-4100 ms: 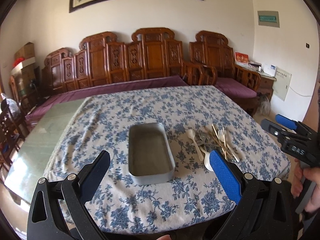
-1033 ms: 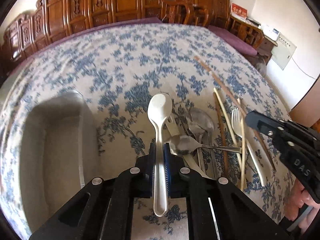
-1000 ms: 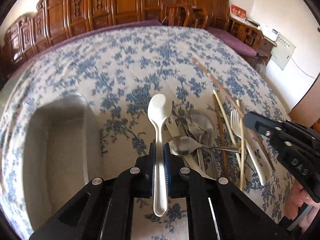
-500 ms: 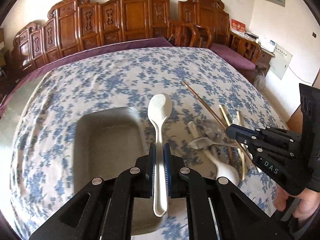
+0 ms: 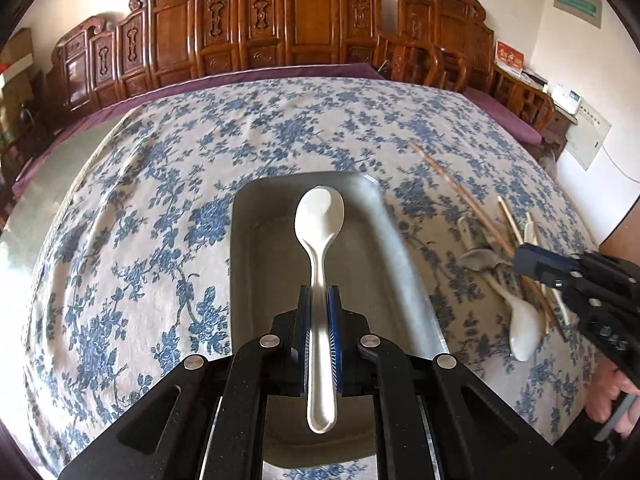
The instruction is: Organize utensils
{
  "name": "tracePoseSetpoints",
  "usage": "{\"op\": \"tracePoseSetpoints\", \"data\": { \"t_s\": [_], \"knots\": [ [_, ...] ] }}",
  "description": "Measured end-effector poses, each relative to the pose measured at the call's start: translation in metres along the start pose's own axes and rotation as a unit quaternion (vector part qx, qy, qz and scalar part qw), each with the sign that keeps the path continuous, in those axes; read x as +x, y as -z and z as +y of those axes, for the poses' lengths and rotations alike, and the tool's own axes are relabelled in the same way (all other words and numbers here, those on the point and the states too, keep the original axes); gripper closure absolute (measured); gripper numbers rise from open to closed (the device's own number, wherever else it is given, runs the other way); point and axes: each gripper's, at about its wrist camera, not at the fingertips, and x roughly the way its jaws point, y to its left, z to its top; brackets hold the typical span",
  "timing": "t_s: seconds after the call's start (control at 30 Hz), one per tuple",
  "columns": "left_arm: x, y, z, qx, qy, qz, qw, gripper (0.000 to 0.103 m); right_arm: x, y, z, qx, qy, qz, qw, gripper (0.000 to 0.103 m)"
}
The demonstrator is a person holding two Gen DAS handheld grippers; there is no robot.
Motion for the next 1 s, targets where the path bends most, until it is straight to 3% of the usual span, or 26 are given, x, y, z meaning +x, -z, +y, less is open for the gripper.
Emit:
{"op": "tracePoseSetpoints", "data": {
  "t_s": [0.37,0.5,1.0],
  "knots": [
    [0.017,0.000,0.018,-0.024,-0.001,0.030,0.9993,0.094,-0.002,0.000,0.010,-0.002,-0.016,-0.001,1.000,0.097],
    [0.000,-0.003,0.022,-0.025,0.000,0.008,0.9997,0.083,-0.002,0.002,0.016,-0.004,-0.019,0.003,1.000,0.097],
    [-0.043,-0.013,0.055,-0.035,-0.022,-0.046,0.9981,0.083,0.017,-0.024,0.064,0.020,-0.065,0.011,0.998,0.097]
  ]
}}
